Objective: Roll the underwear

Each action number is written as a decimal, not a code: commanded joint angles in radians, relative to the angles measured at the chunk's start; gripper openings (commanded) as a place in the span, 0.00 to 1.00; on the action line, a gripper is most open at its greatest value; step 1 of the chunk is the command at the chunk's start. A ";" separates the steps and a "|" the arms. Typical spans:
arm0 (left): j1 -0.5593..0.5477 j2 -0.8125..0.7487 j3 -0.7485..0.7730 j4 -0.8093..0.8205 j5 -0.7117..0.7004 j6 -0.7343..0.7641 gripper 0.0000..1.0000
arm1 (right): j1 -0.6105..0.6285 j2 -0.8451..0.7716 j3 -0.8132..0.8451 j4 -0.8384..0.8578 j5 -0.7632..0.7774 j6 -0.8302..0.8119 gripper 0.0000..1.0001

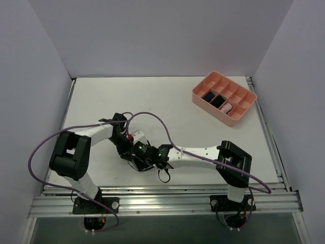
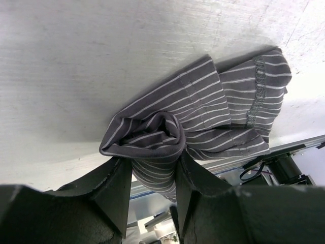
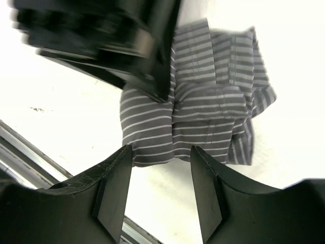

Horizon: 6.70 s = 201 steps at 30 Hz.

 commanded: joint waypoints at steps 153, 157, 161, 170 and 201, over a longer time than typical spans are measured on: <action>0.008 -0.230 -0.030 0.078 -0.105 0.016 0.61 | -0.208 0.273 -0.527 0.758 -0.511 0.279 0.00; -0.001 -0.178 -0.059 0.119 -0.101 0.016 0.58 | -0.208 0.267 -0.521 0.753 -0.514 0.287 0.01; -0.024 -0.131 -0.073 0.148 -0.085 0.022 0.40 | -0.208 0.215 -0.489 0.658 -0.467 0.264 0.13; -0.100 -0.057 -0.001 0.052 -0.134 0.059 0.14 | -0.199 0.009 -0.275 0.183 -0.201 0.060 0.40; -0.196 0.084 0.104 -0.053 -0.196 0.024 0.12 | 0.131 0.079 0.147 -0.231 0.327 -0.290 0.50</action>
